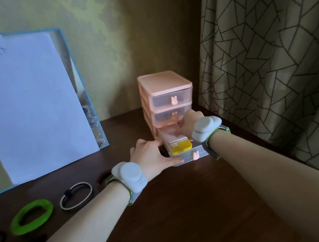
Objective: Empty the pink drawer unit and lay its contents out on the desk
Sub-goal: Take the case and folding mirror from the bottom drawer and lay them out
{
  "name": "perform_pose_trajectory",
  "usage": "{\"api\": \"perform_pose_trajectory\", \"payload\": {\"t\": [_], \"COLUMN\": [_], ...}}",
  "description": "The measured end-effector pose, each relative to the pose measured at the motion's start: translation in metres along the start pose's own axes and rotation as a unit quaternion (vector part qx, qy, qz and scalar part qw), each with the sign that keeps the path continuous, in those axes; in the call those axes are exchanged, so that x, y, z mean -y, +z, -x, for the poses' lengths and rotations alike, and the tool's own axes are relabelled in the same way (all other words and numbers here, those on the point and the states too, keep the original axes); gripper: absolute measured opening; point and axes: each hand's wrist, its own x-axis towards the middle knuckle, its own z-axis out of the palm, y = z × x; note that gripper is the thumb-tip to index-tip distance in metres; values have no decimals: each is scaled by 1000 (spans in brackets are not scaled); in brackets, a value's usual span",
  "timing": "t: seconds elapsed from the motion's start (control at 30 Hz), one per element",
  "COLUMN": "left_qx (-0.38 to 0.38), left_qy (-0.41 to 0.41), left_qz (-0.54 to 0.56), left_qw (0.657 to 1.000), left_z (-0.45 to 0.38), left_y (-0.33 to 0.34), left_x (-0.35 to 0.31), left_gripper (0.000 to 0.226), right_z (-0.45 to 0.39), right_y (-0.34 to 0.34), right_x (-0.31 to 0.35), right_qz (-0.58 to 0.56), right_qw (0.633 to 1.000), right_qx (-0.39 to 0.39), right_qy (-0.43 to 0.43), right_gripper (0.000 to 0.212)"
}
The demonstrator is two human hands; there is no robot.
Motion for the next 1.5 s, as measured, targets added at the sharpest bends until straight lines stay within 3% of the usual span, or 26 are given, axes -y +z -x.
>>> {"api": "perform_pose_trajectory", "payload": {"t": [0.23, 0.33, 0.4, 0.47, 0.53, 0.63, 0.73, 0.87, 0.97, 1.03, 1.13, 1.37, 1.5], "left_qx": [0, 4, 7, 8, 6, 2, 0, 2, -2, -6, -8, -37, -97], "left_qy": [8, 9, 11, 15, 17, 18, 20, 21, 19, 17, 18, 15, 4], "left_qz": [3, 5, 6, 4, 2, 3, -1, -8, -15, -22, -30, -47, -20], "left_qw": [1000, 1000, 1000, 1000, 1000, 1000, 1000, 1000, 1000, 1000, 999, 998, 995], "left_z": [0, -1, -1, 0, 0, -1, -2, -3, -3, -3, -4, 4, 1], "left_y": [-3, -3, -3, -3, -2, -2, -2, 0, 2, 2, 3, -4, -21], "left_x": [-1, -2, -2, -1, -2, -2, -1, 0, 1, 2, 2, 4, 4], "left_gripper": [69, 69, 69, 67, 65, 65, 66, 68, 73, 76, 79, 94, 76], "right_z": [-2, 2, 5, 5, 2, -3, -8, -12, -9, -6, 0, 24, 45], "right_y": [-4, -8, -8, -8, -5, -2, 4, 9, 4, -3, -10, -24, -28], "right_x": [-5, 0, 4, 6, 8, 9, 1, -8, -9, -8, -7, -27, -45], "right_qz": [-100, -101, -76, -22, -10, -52, -60, -90, -183, -230, -281, -320, -369], "right_qw": [994, 990, 989, 994, 995, 995, 996, 994, 980, 968, 946, 941, 928], "right_qx": [38, 92, 125, 106, 96, 66, 69, 56, 67, 88, 145, 84, 39], "right_qy": [-22, -20, -13, -22, -32, -51, -19, 16, 35, 51, 79, 65, 33], "right_gripper": [39, 24, 28, 28, 41, 46, 29, 44, 47, 37, 5, 14, 15]}}
